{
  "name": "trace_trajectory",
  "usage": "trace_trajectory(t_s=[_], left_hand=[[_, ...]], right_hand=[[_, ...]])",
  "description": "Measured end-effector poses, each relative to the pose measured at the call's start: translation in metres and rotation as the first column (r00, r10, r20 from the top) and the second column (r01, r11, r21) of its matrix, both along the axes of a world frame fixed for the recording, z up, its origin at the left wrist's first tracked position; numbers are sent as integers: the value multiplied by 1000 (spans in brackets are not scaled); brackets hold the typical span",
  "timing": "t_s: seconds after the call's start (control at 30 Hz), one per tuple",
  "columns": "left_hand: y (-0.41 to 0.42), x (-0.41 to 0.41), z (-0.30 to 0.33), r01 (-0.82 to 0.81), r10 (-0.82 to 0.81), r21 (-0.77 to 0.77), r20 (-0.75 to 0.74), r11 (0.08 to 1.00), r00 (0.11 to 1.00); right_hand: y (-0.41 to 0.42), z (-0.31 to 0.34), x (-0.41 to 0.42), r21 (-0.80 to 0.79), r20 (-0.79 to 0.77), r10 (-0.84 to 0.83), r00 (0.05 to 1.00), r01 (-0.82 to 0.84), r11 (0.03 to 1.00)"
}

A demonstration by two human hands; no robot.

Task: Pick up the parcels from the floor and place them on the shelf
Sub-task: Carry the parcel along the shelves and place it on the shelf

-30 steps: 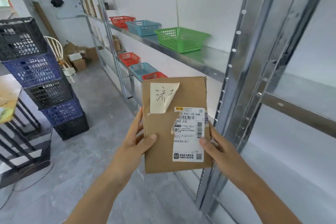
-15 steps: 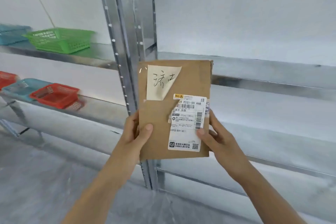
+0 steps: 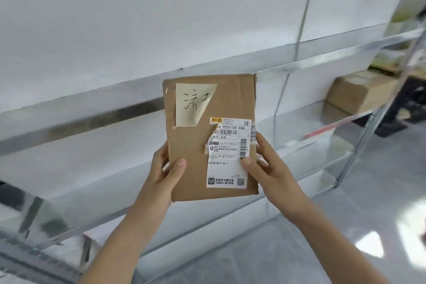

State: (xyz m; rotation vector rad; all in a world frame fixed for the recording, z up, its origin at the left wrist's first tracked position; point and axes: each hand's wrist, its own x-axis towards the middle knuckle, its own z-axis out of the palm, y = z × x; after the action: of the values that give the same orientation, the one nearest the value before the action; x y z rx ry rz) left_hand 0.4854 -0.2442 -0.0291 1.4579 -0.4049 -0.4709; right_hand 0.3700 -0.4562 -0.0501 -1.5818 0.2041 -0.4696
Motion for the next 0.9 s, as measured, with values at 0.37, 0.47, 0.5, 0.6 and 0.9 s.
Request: trace_trajectory(t_s=[0.37, 0.47, 0.5, 0.6, 0.9], left_hand=[[-294, -102, 2, 275, -275, -22, -33, 961, 961], [-351, -125, 8, 335, -336, -26, -27, 942, 941], [-369, -132, 10, 353, -353, -25, -23, 935, 935], [-417, -149, 14, 400, -400, -18, -7, 916, 917], [-530, -161, 8, 500, -502, -40, -23, 865, 865]], right_hand=[[-260, -6, -151, 38, 13, -258, 966, 258, 965], [-311, -4, -184, 50, 16, -325, 946, 324, 945], [-325, -3, -193, 49, 16, -351, 936, 350, 935], [-360, -1, -216, 53, 18, -419, 908, 418, 907], [-444, 0, -245, 60, 23, -530, 847, 528, 847]])
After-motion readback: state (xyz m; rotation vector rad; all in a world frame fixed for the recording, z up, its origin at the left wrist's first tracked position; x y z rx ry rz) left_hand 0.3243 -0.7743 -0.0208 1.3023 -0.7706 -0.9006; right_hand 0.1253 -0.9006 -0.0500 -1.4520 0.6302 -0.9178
